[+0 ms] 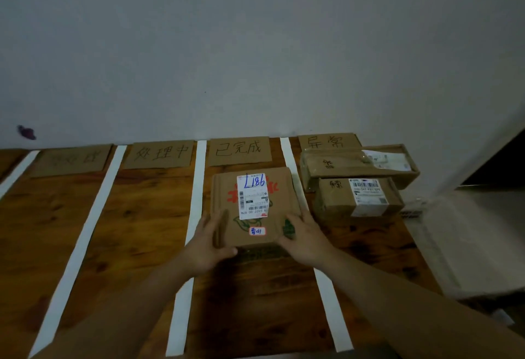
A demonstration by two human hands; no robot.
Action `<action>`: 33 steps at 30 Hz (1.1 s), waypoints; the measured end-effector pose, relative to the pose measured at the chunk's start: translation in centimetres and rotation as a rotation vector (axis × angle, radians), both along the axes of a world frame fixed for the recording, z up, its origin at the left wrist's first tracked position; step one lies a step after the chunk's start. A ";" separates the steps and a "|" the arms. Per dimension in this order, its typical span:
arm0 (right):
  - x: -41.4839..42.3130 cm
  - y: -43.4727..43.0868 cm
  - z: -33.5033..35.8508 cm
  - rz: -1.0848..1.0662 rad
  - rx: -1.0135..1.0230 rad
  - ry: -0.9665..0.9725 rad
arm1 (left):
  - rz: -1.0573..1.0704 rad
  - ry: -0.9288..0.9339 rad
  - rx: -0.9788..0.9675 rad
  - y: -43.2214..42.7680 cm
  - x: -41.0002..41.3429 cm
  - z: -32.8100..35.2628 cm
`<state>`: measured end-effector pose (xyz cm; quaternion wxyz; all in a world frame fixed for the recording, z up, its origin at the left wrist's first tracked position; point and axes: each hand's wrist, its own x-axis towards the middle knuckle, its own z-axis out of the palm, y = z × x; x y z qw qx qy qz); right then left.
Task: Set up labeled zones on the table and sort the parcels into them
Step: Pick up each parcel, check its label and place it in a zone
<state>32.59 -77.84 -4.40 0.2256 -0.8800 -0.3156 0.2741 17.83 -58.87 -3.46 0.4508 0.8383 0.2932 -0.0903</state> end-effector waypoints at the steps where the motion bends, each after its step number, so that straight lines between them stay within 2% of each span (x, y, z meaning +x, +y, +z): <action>1: -0.1 -0.2 -0.2 0.069 -0.060 -0.058 | -0.026 0.039 0.082 -0.4 0.0 -0.4; 4: 0.5 -0.5 -1.0 0.201 -0.213 -0.192 | -0.081 0.127 0.204 -0.9 0.9 -1.1; 9: 2.9 1.0 -1.0 0.236 -0.289 -0.259 | -0.096 0.180 0.253 0.2 3.8 -1.6; 17: 5.0 3.1 -0.5 0.203 -0.317 -0.225 | -0.157 0.230 0.363 2.4 6.4 -1.8; 21: 4.8 5.1 2.2 0.199 -0.289 -0.217 | -0.059 0.200 0.359 3.3 4.9 1.2; 26: 1.0 11.4 9.1 0.322 -0.235 -0.334 | 0.058 0.191 0.466 8.9 -1.8 7.1; 33: -11.9 25.4 14.6 0.516 -0.171 -0.487 | 0.316 0.189 0.558 18.6 -19.9 12.7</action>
